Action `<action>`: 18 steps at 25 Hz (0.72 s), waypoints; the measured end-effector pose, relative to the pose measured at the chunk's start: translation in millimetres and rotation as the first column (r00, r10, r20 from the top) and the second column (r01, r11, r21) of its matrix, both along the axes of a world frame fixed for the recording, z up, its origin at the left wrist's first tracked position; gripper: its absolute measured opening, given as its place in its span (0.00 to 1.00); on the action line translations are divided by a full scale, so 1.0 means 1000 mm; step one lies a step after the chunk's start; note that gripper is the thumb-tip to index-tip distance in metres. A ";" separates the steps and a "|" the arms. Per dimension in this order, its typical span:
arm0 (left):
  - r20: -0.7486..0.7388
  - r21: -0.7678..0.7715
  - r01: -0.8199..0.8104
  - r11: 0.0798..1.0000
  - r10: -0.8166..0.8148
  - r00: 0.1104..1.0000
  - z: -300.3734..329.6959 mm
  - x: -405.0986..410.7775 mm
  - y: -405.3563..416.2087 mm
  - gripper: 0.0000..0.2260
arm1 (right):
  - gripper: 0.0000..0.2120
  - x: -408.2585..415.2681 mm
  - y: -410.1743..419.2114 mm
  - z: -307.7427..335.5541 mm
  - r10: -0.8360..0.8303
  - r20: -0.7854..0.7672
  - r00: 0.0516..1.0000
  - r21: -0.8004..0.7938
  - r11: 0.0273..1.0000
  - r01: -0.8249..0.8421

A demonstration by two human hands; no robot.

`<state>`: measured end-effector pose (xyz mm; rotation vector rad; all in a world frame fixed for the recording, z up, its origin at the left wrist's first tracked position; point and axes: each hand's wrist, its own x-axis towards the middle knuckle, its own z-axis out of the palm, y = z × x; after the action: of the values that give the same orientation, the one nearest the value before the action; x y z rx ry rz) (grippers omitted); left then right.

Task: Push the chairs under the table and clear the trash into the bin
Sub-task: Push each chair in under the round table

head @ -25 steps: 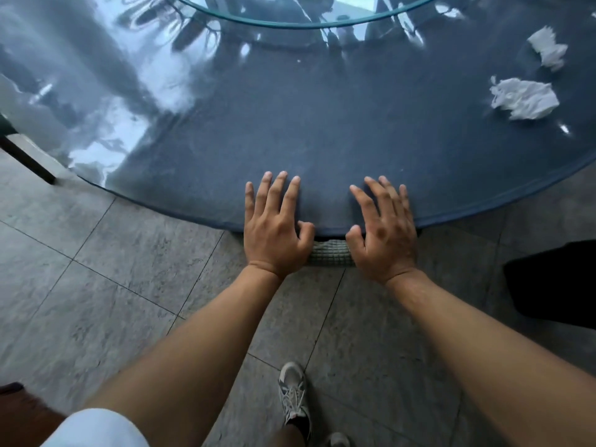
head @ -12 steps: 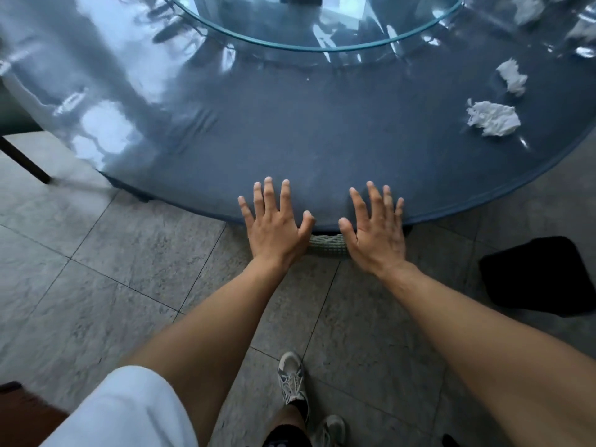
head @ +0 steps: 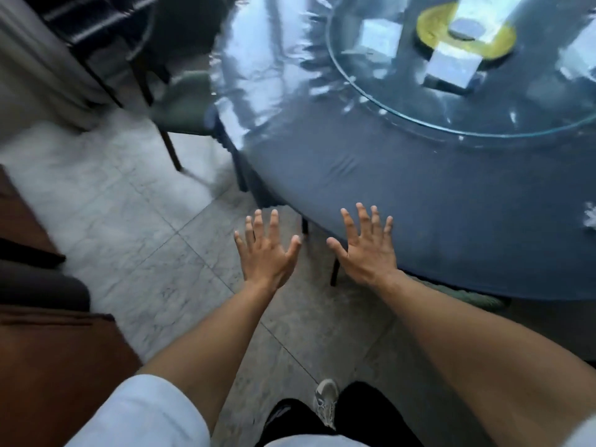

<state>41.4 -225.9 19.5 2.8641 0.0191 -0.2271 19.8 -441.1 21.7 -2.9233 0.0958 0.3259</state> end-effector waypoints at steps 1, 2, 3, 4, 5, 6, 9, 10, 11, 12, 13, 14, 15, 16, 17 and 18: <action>-0.006 0.002 -0.045 0.999 0.045 0.999 0.007 0.003 0.020 0.35 | 0.38 0.012 0.018 0.007 0.040 0.003 0.999 0.003 0.999 -0.040; -0.006 0.008 -0.084 0.996 0.084 0.996 0.013 0.007 0.039 0.35 | 0.38 0.025 0.036 0.013 0.076 0.008 0.997 0.004 0.997 -0.076; -0.001 0.016 -0.117 0.993 0.117 0.993 0.018 0.012 0.058 0.35 | 0.38 0.039 0.055 0.018 0.115 0.013 0.993 0.002 0.993 -0.115; 0.002 0.024 -0.142 0.990 0.142 0.990 0.023 0.016 0.075 0.36 | 0.38 0.050 0.071 0.022 0.146 0.008 0.989 0.001 0.989 -0.146; 0.006 0.031 -0.164 0.986 0.164 0.986 0.028 0.023 0.091 0.36 | 0.38 0.062 0.088 0.025 0.175 0.005 0.985 0.001 0.985 -0.175; 0.012 0.038 -0.184 0.982 0.184 0.983 0.033 0.032 0.108 0.36 | 0.38 0.075 0.105 0.028 0.200 0.007 0.980 0.003 0.980 -0.200; 0.030 0.057 -0.230 0.972 0.228 0.973 0.046 0.070 0.155 0.35 | 0.39 0.122 0.153 0.032 0.266 0.003 0.964 0.011 0.964 -0.266; 0.036 0.064 -0.245 0.967 0.243 0.969 0.049 0.086 0.169 0.35 | 0.39 0.141 0.169 0.033 0.286 -0.001 0.958 0.013 0.958 -0.286; 0.037 0.072 -0.258 0.963 0.256 0.966 0.052 0.105 0.184 0.35 | 0.39 0.162 0.184 0.032 0.304 -0.004 0.953 0.018 0.953 -0.304; 0.030 0.074 -0.272 0.959 0.271 0.962 0.053 0.126 0.198 0.35 | 0.38 0.185 0.201 0.032 0.321 -0.008 0.947 0.024 0.947 -0.321; 0.016 0.072 -0.287 0.955 0.286 0.958 0.055 0.143 0.210 0.35 | 0.38 0.205 0.214 0.033 0.336 -0.013 0.942 0.031 0.942 -0.335; 0.002 0.073 -0.297 0.952 0.297 0.955 0.057 0.157 0.220 0.35 | 0.38 0.224 0.227 0.035 0.349 -0.017 0.937 0.043 0.937 -0.348; -0.008 0.074 -0.307 0.949 0.309 0.951 0.059 0.174 0.233 0.35 | 0.38 0.247 0.243 0.036 0.361 -0.019 0.932 0.061 0.931 -0.359; -0.017 0.077 -0.314 0.946 0.316 0.949 0.060 0.189 0.245 0.35 | 0.38 0.268 0.258 0.038 0.369 -0.018 0.929 0.078 0.927 -0.367; -0.027 0.081 -0.321 0.944 0.324 0.946 0.062 0.204 0.257 0.35 | 0.38 0.288 0.273 0.040 0.380 -0.015 0.925 0.089 0.922 -0.377; -0.033 0.081 -0.336 0.938 0.339 0.940 0.065 0.219 0.270 0.35 | 0.39 0.307 0.287 0.043 0.392 -0.007 0.920 0.094 0.916 -0.389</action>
<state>260.7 44.1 84.0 2.8666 0.5349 -0.2264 327.1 -153.6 64.9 -2.8295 -0.4945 0.4144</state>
